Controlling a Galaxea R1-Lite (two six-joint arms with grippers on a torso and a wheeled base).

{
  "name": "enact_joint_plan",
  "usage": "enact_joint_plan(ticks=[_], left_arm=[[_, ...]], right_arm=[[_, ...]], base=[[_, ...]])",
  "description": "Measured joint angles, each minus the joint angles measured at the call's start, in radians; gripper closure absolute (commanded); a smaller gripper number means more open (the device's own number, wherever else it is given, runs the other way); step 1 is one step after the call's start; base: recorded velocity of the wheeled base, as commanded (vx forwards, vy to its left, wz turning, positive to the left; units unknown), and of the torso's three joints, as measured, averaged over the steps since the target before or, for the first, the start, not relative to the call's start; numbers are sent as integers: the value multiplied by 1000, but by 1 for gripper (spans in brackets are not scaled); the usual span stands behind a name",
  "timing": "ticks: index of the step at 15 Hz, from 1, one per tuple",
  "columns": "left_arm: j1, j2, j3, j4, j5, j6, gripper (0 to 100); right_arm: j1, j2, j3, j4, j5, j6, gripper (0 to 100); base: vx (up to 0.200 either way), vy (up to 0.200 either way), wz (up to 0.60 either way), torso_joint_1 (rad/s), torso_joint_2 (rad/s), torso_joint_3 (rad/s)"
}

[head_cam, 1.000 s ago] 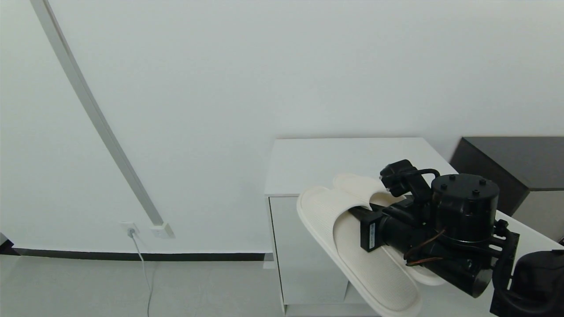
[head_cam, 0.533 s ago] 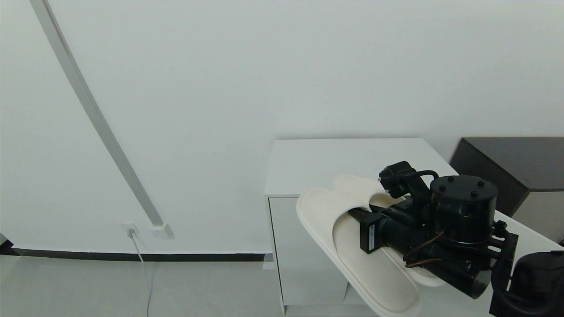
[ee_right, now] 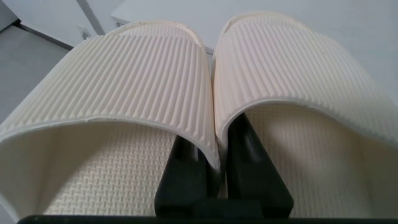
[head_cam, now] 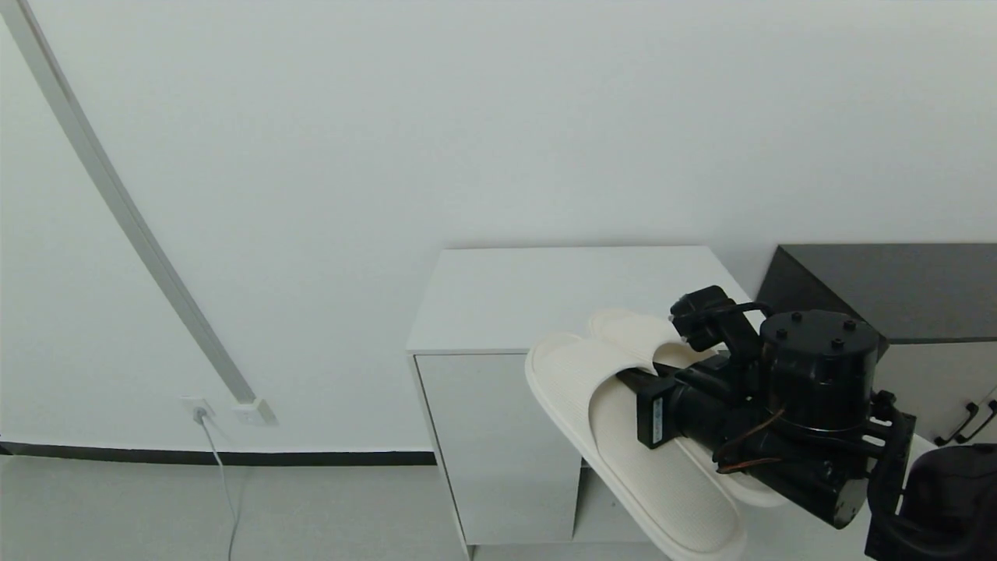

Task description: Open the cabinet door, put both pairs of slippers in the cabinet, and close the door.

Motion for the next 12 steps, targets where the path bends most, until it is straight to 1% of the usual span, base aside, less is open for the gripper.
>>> enact_joint_plan(ticks=[8,12], left_arm=[[0,0,0,0,-3,1,100],[1,0,0,0,-3,1,100]], right_arm=[[0,1,12,-1,1,-1,100],[-1,1,13,-1,0,-1,100]], base=[[0,-200,0,2,2,-1],[0,0,0,0,0,0]])
